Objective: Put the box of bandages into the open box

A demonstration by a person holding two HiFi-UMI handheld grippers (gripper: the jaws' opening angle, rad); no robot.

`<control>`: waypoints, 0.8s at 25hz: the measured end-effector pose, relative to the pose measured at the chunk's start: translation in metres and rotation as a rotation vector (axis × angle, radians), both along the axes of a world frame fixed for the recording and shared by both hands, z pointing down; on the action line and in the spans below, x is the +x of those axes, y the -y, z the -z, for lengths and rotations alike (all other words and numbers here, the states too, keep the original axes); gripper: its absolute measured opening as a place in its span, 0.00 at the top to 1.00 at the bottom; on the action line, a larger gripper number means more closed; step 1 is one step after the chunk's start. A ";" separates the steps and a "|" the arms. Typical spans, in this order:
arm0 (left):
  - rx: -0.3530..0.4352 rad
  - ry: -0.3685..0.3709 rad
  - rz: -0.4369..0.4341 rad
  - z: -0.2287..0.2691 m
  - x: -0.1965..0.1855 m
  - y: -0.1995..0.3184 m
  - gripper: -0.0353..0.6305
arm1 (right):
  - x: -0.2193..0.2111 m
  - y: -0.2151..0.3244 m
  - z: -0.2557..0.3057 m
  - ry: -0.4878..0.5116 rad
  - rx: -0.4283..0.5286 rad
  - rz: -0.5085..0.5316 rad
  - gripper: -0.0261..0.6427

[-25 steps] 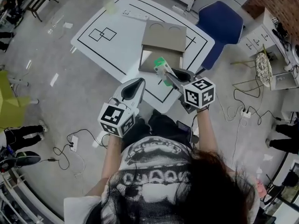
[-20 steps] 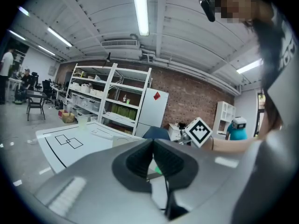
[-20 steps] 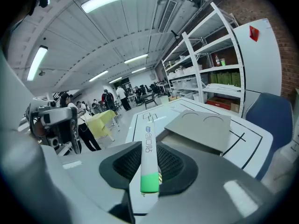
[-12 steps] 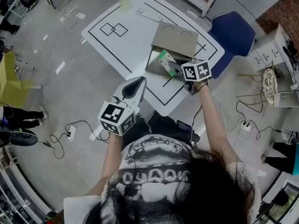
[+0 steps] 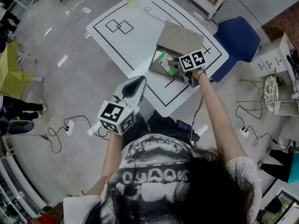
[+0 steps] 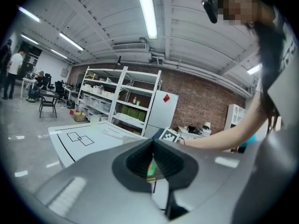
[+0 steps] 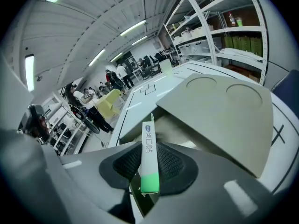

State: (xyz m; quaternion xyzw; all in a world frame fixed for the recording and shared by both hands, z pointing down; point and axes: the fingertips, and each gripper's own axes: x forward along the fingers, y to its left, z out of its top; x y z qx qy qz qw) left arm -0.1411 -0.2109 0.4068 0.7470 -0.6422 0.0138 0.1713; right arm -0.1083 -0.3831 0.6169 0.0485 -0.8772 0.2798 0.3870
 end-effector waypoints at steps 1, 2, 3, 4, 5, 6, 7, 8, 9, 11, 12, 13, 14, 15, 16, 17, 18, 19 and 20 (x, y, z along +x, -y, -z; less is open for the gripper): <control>-0.001 0.000 0.004 0.000 -0.001 0.000 0.95 | -0.002 0.000 -0.002 0.000 -0.014 0.002 0.81; -0.002 0.000 0.007 -0.001 -0.003 -0.001 0.95 | -0.003 0.000 -0.002 0.005 -0.030 0.001 0.81; -0.003 0.000 0.011 -0.001 -0.004 -0.001 0.95 | -0.005 0.000 -0.003 0.013 -0.046 0.001 0.81; -0.004 0.000 0.014 -0.002 -0.006 -0.002 0.95 | -0.007 0.000 -0.004 0.022 -0.060 0.003 0.81; -0.006 0.001 0.016 -0.002 -0.007 -0.002 0.95 | -0.009 0.000 -0.005 0.031 -0.071 0.005 0.81; -0.007 0.001 0.017 -0.003 -0.008 -0.003 0.95 | -0.010 0.001 -0.006 0.037 -0.077 0.007 0.81; -0.009 0.001 0.017 -0.003 -0.008 -0.003 0.95 | -0.010 0.002 -0.008 0.040 -0.075 0.006 0.81; -0.010 0.001 0.017 -0.003 -0.009 -0.004 0.95 | -0.010 0.003 -0.009 0.039 -0.066 0.005 0.80; -0.012 0.002 0.016 -0.004 -0.009 -0.005 0.95 | -0.010 0.004 -0.011 0.032 -0.051 0.004 0.79; -0.016 0.002 0.016 -0.004 -0.011 -0.006 0.95 | -0.009 0.004 -0.016 0.008 -0.013 0.009 0.76; -0.018 0.002 0.016 -0.005 -0.011 -0.007 0.95 | -0.008 0.003 -0.019 -0.008 0.007 0.020 0.74; -0.020 0.002 0.015 -0.005 -0.012 -0.008 0.95 | -0.007 0.001 -0.022 -0.026 0.028 0.036 0.73; -0.021 0.002 0.014 -0.006 -0.012 -0.008 0.95 | -0.005 0.000 -0.026 -0.046 0.048 0.052 0.69; -0.022 0.002 0.012 -0.006 -0.012 -0.008 0.95 | -0.004 -0.001 -0.028 -0.065 0.065 0.063 0.66; -0.024 0.003 0.010 -0.006 -0.012 -0.008 0.95 | -0.003 -0.002 -0.030 -0.078 0.077 0.066 0.63; -0.025 0.003 0.007 -0.006 -0.013 -0.007 0.95 | -0.003 -0.001 -0.031 -0.087 0.083 0.059 0.63; -0.026 0.002 0.004 -0.006 -0.013 -0.007 0.95 | -0.003 0.000 -0.031 -0.091 0.086 0.048 0.63; -0.027 0.002 0.000 -0.006 -0.013 -0.007 0.95 | -0.002 0.001 -0.031 -0.096 0.089 0.035 0.61; -0.026 0.001 -0.005 -0.006 -0.012 -0.007 0.95 | -0.001 0.003 -0.031 -0.102 0.094 0.023 0.60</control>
